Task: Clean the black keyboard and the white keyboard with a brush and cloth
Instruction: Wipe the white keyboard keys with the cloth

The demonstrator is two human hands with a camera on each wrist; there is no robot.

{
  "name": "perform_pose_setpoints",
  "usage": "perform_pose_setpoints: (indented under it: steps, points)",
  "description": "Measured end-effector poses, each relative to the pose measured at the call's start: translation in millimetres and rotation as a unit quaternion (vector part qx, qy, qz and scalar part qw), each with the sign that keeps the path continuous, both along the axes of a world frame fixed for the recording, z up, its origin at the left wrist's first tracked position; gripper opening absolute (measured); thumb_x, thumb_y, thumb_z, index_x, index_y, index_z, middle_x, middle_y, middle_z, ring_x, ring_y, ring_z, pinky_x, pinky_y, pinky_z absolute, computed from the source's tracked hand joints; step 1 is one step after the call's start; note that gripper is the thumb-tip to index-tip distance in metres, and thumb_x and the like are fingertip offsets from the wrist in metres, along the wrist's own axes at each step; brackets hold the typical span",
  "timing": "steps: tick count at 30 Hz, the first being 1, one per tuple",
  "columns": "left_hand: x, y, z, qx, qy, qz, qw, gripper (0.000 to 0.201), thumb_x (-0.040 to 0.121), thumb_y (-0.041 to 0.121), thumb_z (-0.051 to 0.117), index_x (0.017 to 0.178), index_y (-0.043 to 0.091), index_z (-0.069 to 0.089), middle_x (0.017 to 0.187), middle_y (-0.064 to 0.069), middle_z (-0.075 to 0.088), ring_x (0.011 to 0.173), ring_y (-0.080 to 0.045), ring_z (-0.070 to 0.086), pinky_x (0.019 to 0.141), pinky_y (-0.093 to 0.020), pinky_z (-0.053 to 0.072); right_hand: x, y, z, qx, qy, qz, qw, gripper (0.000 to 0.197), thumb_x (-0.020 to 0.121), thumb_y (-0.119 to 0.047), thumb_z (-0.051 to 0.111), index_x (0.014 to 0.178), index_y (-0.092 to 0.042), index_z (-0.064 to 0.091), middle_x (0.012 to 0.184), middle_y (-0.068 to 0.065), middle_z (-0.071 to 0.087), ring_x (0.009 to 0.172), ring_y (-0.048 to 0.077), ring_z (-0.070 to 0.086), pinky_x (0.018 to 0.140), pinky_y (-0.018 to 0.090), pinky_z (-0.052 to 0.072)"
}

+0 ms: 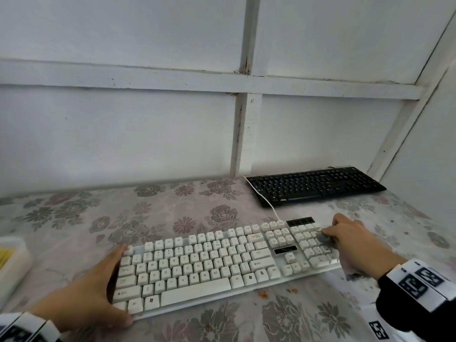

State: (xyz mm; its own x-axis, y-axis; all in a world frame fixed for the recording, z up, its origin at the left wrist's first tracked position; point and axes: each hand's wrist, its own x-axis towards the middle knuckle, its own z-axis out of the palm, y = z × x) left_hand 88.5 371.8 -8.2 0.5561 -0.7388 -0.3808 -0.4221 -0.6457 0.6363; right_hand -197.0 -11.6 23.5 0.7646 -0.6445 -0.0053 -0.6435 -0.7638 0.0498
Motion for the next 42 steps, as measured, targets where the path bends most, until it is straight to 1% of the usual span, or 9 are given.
perform_pose_setpoints:
  steps: [5, 9, 13, 18, 21, 28, 32, 37, 42]
  points:
    - [0.4, 0.3, 0.1, 0.001, -0.002, -0.006, 1.0, 0.157, 0.017, 0.067, 0.082, 0.144, 0.035, -0.005, 0.147, 0.012, 0.027, 0.131, -0.008, 0.034, 0.113, -0.034, 0.028, 3.0, 9.8, 1.9, 0.082, -0.051, 0.053, 0.994, 0.024, 0.097, -0.017, 0.047, 0.108, -0.013, 0.067, 0.083, -0.018, 0.042, 0.073, -0.003, 0.052, 0.063, 0.008, 0.038]
    - [-6.3, -2.2, 7.6, -0.001, -0.002, -0.009, 1.0, 0.164, 0.009, 0.072, 0.076, 0.146, 0.03, -0.005, 0.146, 0.01, 0.027, 0.129, -0.008, 0.033, 0.113, -0.03, 0.026, -1.2, 2.1, -0.4, 0.09, -0.057, 0.013, 0.994, 0.027, 0.098, -0.019, 0.044, 0.108, -0.013, 0.068, 0.087, -0.01, 0.046, 0.076, 0.005, 0.05, 0.06, 0.013, 0.038]
    - [-9.2, -1.7, 10.8, 0.021, -0.013, -0.006, 1.0, 0.162, 0.01, 0.073, 0.073, 0.145, 0.033, -0.007, 0.148, 0.009, 0.025, 0.128, -0.009, 0.033, 0.113, -0.03, 0.026, 10.8, 11.1, 11.0, 0.054, -0.059, -0.028, 0.996, 0.029, 0.096, -0.015, 0.05, 0.097, -0.037, 0.069, 0.082, -0.01, 0.038, 0.073, 0.007, 0.046, 0.059, 0.013, 0.031]
    - [-8.8, -1.4, 8.4, 0.028, -0.022, 0.004, 0.999, 0.146, 0.035, 0.051, 0.086, 0.145, 0.032, -0.01, 0.15, 0.008, 0.021, 0.131, -0.01, 0.03, 0.114, -0.03, 0.023, 64.9, 103.8, 37.2, 0.195, -0.082, 0.132, 0.968, 0.028, 0.098, -0.021, 0.046, 0.119, -0.026, 0.064, 0.091, -0.013, 0.04, 0.08, 0.0, 0.044, 0.064, 0.005, 0.036]
    - [-9.2, -1.6, 11.1, 0.033, -0.018, 0.0, 0.999, 0.156, 0.023, 0.06, 0.084, 0.145, 0.032, -0.01, 0.15, 0.008, 0.023, 0.131, -0.011, 0.03, 0.114, -0.029, 0.022, 103.7, 170.3, 37.2, 0.238, -0.073, 0.252, 0.935, 0.03, 0.099, -0.019, 0.045, 0.123, -0.023, 0.062, 0.102, -0.004, 0.042, 0.093, 0.011, 0.047, 0.071, 0.007, 0.034]
    - [-7.4, -1.0, 10.1, 0.039, -0.037, -0.021, 0.998, 0.164, 0.019, 0.061, 0.082, 0.146, 0.023, -0.016, 0.152, 0.005, 0.02, 0.133, -0.009, 0.03, 0.105, -0.02, 0.028, 164.1, 263.0, 24.3, 0.202, -0.029, 0.388, 0.899, 0.03, 0.09, -0.004, 0.05, 0.115, -0.008, 0.066, 0.091, 0.005, 0.039, 0.091, 0.025, 0.04, 0.085, 0.038, 0.035]
    - [-5.9, 0.8, 2.3, 0.027, -0.052, 0.0, 0.998, 0.137, 0.055, 0.036, 0.085, 0.145, 0.024, -0.018, 0.155, 0.006, 0.01, 0.139, -0.008, 0.021, 0.11, -0.02, 0.022, 164.7, 277.1, 16.9, 0.138, 0.019, 0.377, 0.916, 0.027, 0.093, -0.005, 0.047, 0.115, -0.002, 0.063, 0.126, 0.019, 0.041, 0.11, 0.034, 0.039, 0.093, 0.042, 0.034]
    - [-5.4, 1.5, 6.8, 0.015, -0.006, -0.018, 1.0, 0.161, 0.023, 0.06, 0.082, 0.145, 0.025, -0.016, 0.153, 0.009, 0.012, 0.136, -0.006, 0.023, 0.113, -0.024, 0.021, 154.7, 262.6, 8.1, 0.13, 0.008, 0.355, 0.926, 0.027, 0.096, -0.007, 0.043, 0.113, -0.008, 0.063, 0.123, 0.013, 0.039, 0.111, 0.035, 0.04, 0.09, 0.045, 0.041]
    - [-7.3, 0.9, 9.1, 0.016, -0.001, -0.012, 1.0, 0.15, 0.036, 0.046, 0.088, 0.145, 0.029, -0.014, 0.153, 0.009, 0.012, 0.136, -0.008, 0.021, 0.115, -0.027, 0.017, 137.9, 233.3, -2.6, 0.166, -0.03, 0.33, 0.929, 0.026, 0.094, -0.004, 0.045, 0.102, -0.016, 0.067, 0.119, 0.007, 0.041, 0.108, 0.029, 0.045, 0.085, 0.037, 0.04]
